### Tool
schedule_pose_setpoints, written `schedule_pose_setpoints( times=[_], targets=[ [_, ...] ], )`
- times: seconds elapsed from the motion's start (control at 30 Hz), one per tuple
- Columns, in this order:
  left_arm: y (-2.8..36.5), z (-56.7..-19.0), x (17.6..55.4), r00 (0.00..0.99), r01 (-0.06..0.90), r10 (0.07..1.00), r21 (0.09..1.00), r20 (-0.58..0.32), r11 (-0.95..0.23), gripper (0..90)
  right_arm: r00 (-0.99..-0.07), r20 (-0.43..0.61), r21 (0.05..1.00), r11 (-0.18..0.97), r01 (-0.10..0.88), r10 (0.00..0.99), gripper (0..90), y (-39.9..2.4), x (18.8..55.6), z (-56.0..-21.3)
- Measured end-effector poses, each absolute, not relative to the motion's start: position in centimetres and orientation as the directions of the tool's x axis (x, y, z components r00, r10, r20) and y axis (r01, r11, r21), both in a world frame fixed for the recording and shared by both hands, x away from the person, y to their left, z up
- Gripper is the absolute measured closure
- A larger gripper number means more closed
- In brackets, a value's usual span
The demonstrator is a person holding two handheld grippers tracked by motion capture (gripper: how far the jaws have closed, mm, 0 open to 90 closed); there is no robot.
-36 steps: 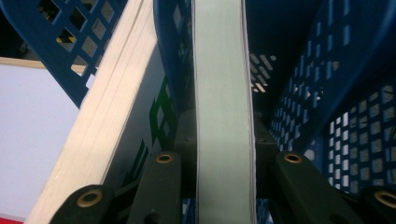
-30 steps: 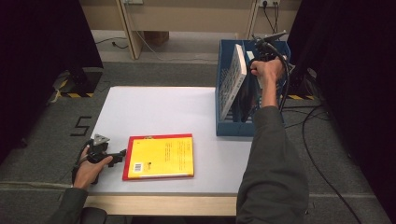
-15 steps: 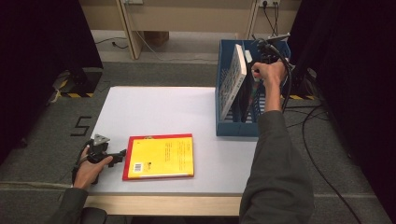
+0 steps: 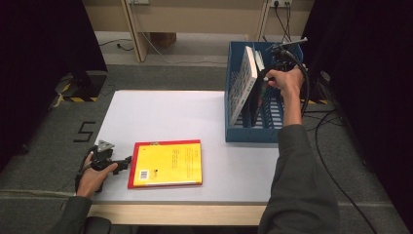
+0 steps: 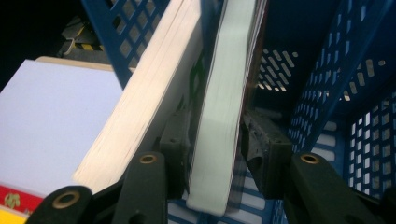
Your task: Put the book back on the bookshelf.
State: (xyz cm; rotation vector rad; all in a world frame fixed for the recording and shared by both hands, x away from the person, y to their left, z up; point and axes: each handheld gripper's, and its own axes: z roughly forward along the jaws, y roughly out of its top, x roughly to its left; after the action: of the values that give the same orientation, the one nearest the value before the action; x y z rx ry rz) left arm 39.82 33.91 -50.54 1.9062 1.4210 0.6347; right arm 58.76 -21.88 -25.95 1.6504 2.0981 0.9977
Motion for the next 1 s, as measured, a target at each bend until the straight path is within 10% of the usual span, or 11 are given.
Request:
schedule_pose_setpoints(
  times=[1.0],
  targets=[
    [33.9, -50.5, 39.8, 0.288, 0.635, 0.958, 0.75, -0.008, -0.184, 13.3, -0.367, 0.174, 0.684, 0.156, 0.712, 0.914, 64.8, -21.6, 57.6, -27.6]
  ],
)
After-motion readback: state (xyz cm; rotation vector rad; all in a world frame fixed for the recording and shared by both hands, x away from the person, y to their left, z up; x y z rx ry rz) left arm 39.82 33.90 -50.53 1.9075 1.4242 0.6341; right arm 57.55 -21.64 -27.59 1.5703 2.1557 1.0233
